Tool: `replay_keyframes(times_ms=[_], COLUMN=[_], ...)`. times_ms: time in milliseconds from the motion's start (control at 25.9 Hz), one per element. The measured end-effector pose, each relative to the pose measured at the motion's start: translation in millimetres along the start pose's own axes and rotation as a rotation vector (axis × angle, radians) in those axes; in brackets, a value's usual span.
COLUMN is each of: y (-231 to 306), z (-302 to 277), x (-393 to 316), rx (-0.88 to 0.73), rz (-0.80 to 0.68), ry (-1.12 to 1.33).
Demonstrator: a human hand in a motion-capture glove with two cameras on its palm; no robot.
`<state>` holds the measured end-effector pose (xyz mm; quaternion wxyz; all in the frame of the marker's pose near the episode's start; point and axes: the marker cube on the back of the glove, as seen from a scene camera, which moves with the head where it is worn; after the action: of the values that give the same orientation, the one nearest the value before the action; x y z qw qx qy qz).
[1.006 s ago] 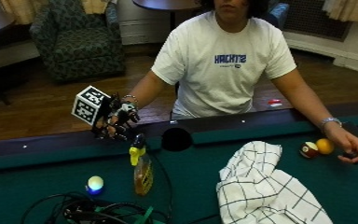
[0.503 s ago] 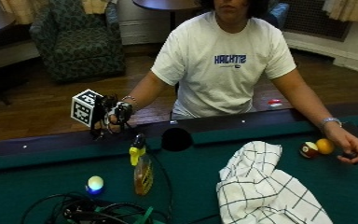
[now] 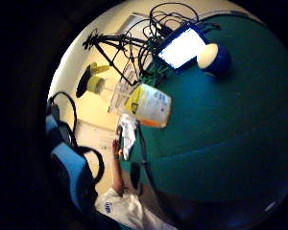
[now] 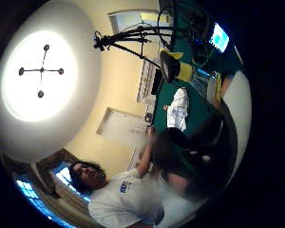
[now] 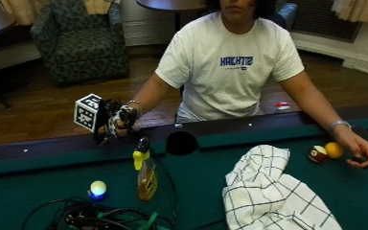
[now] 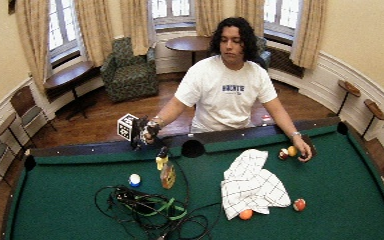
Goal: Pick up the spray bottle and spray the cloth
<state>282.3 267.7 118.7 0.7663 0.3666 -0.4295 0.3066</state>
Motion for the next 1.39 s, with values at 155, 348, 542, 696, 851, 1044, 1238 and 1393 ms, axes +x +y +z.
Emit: replay_keyframes(times_ms=[155,348,542,696,851,1044,1238,1393], y=[-4,-7,-15,-22,-32,-47,-61,-71], z=[-3,5,35,56,70,87,103,115], x=[-4,0,6,10,12,12,13,15], rx=[0.048,-0.066,-0.234,-0.270,-0.279,-0.293,-0.295,-0.291], rz=[-0.012,0.016,0.061,0.055,0.059,0.084,0.083,0.074], ry=[-0.003,0.062,0.162,0.161,0.126,0.098,0.093,0.063])
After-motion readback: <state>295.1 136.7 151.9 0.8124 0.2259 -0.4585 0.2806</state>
